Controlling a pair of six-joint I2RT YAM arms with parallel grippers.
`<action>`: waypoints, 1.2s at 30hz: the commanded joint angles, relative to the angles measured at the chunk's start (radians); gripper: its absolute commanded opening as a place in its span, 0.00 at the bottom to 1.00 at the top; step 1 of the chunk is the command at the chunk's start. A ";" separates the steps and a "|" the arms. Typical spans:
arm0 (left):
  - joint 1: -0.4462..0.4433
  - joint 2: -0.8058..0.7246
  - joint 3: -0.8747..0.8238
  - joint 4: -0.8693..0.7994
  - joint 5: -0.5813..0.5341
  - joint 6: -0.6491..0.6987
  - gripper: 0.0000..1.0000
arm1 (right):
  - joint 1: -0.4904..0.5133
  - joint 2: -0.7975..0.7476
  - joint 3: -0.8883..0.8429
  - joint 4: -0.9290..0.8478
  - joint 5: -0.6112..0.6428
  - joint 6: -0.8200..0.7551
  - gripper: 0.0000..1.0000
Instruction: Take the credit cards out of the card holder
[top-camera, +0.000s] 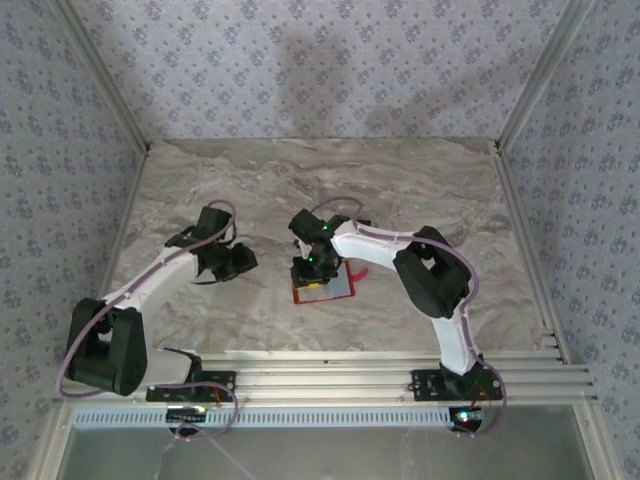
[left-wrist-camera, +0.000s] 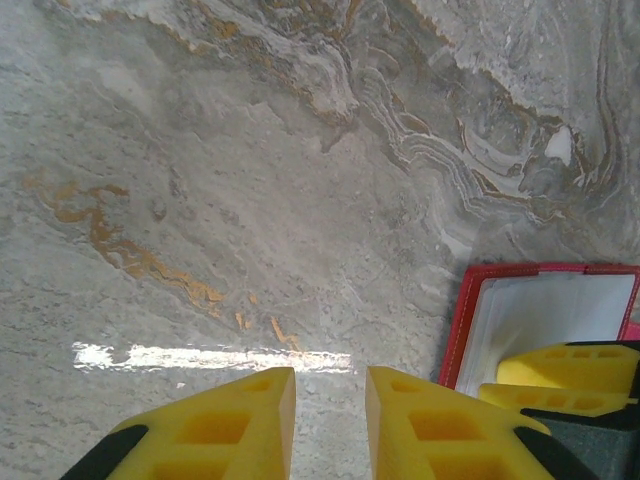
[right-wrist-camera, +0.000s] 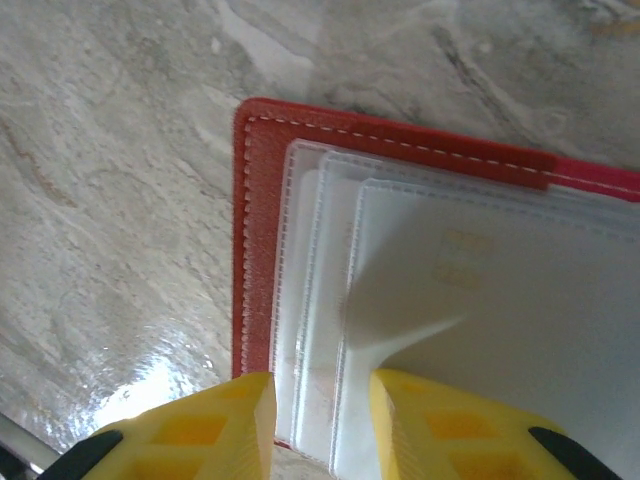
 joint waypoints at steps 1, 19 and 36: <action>-0.027 0.025 0.031 0.012 0.009 -0.001 0.26 | 0.005 0.006 0.008 -0.098 0.087 -0.019 0.35; -0.099 0.083 0.071 0.028 -0.008 -0.016 0.26 | 0.043 0.057 0.094 -0.242 0.311 -0.009 0.35; -0.235 0.200 0.128 0.074 0.007 -0.062 0.22 | 0.045 -0.012 0.108 -0.297 0.341 0.015 0.35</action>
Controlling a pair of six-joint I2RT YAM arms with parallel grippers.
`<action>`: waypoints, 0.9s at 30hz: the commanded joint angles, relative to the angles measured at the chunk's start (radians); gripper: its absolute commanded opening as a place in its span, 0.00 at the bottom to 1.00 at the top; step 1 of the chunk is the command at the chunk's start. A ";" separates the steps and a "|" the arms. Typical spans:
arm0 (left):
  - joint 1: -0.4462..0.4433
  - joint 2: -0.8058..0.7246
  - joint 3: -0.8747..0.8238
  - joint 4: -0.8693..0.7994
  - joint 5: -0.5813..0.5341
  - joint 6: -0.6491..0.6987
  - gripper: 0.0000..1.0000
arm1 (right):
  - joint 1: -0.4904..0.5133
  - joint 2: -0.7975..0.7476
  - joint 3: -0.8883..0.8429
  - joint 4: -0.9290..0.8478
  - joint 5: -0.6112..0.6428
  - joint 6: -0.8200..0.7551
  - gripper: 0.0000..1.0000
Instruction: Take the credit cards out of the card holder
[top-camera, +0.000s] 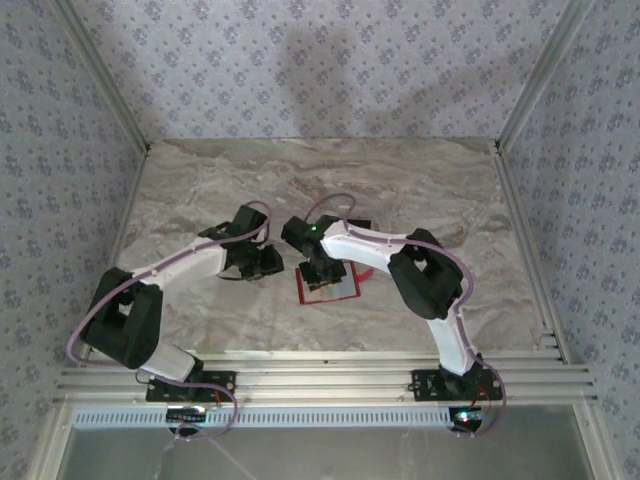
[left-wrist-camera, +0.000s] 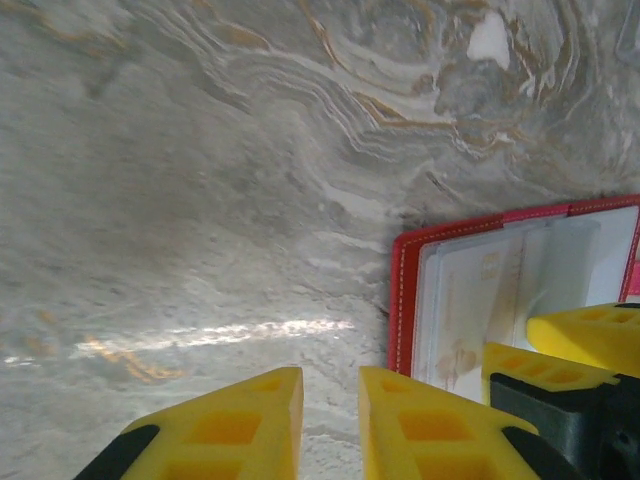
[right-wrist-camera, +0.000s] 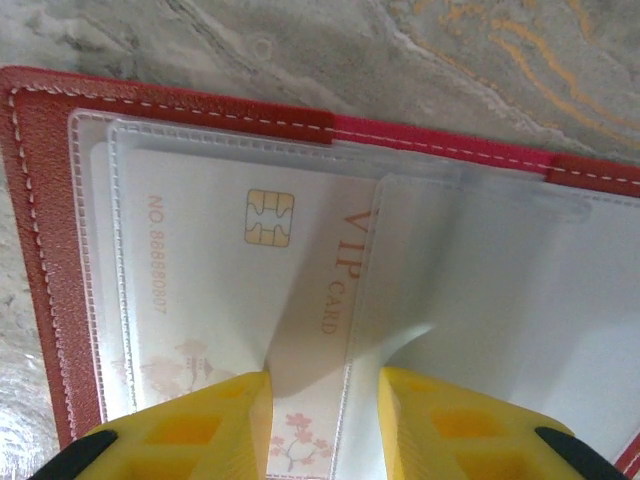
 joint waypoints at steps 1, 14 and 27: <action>-0.038 0.039 0.042 0.031 0.014 -0.033 0.21 | -0.007 -0.050 0.009 -0.044 0.029 0.017 0.35; -0.124 0.164 0.059 0.154 0.105 -0.121 0.16 | -0.038 -0.085 -0.046 -0.039 0.037 0.020 0.35; -0.149 0.224 0.090 0.140 0.116 -0.125 0.16 | -0.080 -0.156 -0.103 -0.043 0.065 0.020 0.37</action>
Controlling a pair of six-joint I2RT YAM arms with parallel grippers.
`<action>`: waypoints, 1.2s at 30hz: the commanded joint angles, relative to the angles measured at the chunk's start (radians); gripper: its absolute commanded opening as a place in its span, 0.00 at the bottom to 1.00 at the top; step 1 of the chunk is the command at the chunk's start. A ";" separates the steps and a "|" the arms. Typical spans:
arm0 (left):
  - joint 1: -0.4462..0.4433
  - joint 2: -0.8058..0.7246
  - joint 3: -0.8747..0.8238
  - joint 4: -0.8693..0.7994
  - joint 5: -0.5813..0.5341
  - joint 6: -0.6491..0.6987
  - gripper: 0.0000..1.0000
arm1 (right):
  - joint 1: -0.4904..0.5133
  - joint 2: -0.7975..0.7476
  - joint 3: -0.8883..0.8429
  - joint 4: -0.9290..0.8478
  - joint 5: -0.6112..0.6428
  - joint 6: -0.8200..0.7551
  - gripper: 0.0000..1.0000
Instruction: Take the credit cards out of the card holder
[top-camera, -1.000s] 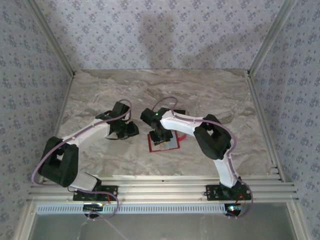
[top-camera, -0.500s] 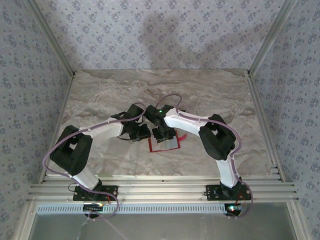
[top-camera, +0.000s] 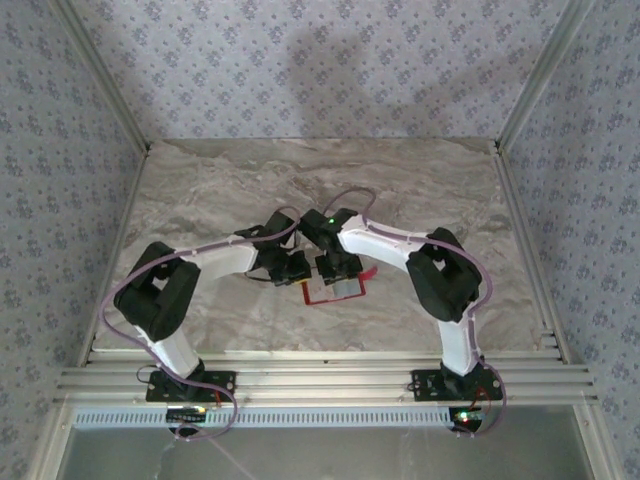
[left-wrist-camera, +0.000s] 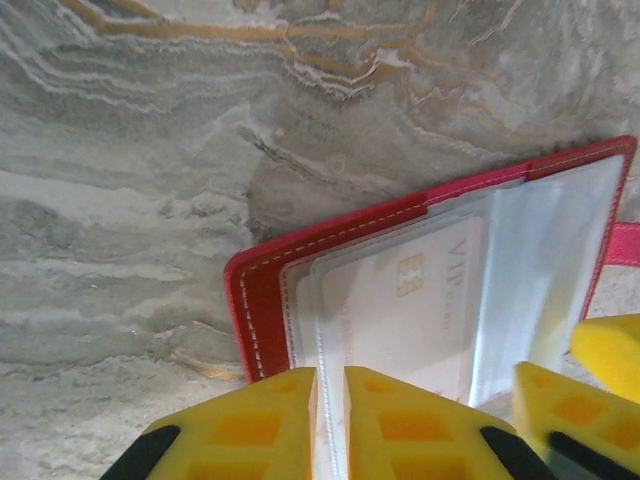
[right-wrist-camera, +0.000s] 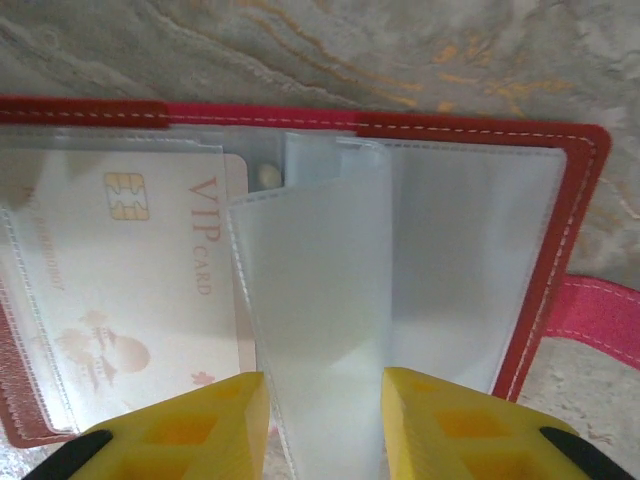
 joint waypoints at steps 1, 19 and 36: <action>-0.016 0.019 0.031 -0.020 0.012 -0.009 0.16 | -0.015 -0.056 -0.024 -0.015 0.036 0.020 0.37; -0.016 0.016 0.054 -0.059 0.000 0.008 0.16 | -0.122 -0.121 -0.214 0.107 -0.054 0.017 0.37; -0.025 0.018 0.106 -0.147 -0.039 0.050 0.16 | -0.116 -0.199 -0.335 0.177 -0.165 0.062 0.30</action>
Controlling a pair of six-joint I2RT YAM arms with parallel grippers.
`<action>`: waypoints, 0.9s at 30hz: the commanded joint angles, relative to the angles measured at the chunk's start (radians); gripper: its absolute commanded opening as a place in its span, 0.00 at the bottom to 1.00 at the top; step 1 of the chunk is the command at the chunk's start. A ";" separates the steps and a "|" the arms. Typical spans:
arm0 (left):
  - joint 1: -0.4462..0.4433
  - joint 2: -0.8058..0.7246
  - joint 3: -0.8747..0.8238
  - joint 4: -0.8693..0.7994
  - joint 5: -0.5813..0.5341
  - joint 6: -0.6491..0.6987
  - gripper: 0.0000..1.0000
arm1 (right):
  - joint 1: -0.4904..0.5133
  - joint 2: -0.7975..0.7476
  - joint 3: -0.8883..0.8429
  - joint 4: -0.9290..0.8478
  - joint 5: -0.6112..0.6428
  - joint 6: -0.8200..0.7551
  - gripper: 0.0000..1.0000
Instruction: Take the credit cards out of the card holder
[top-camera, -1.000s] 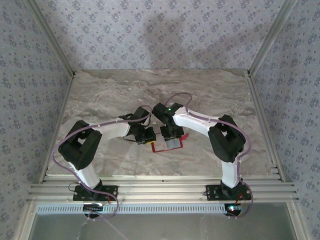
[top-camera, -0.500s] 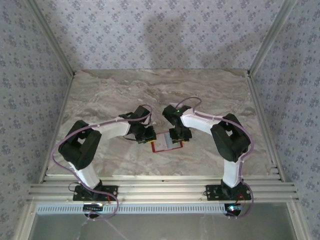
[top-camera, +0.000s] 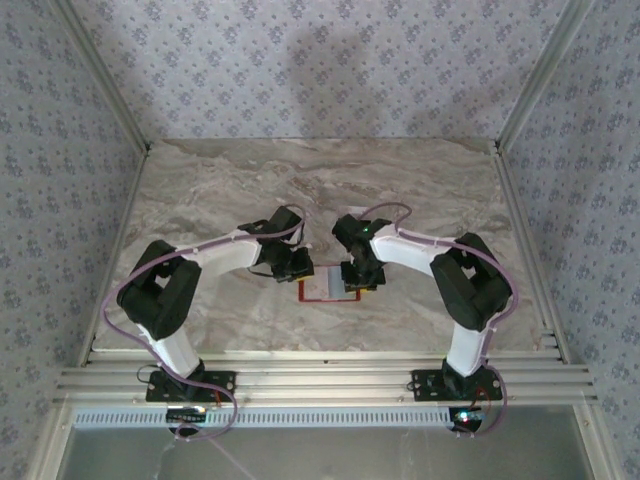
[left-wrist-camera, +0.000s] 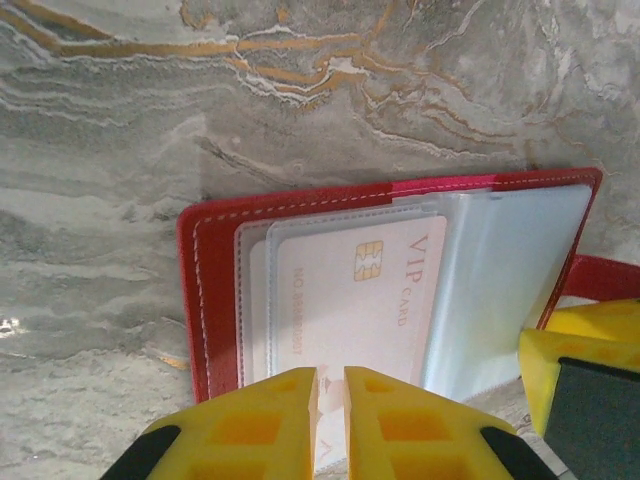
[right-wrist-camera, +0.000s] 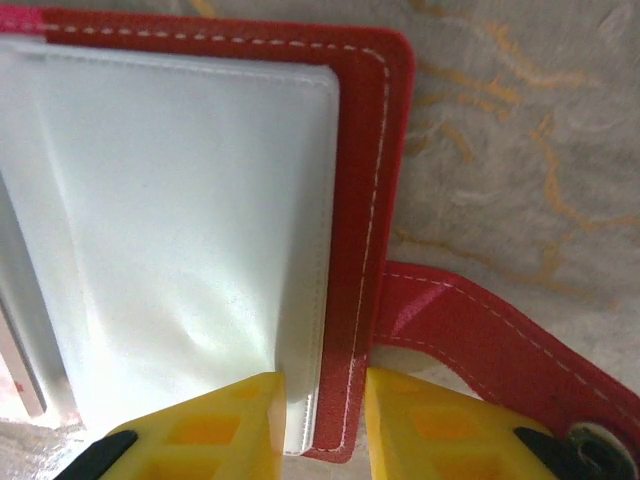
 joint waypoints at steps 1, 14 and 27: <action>-0.014 0.009 0.032 -0.070 -0.023 0.035 0.16 | 0.011 -0.045 -0.010 -0.027 -0.013 0.030 0.31; -0.032 0.076 0.075 -0.125 -0.046 0.056 0.16 | -0.006 -0.136 0.026 0.033 -0.081 0.063 0.33; -0.031 0.084 0.044 -0.130 -0.064 0.062 0.14 | -0.037 -0.027 -0.025 0.370 -0.341 0.179 0.26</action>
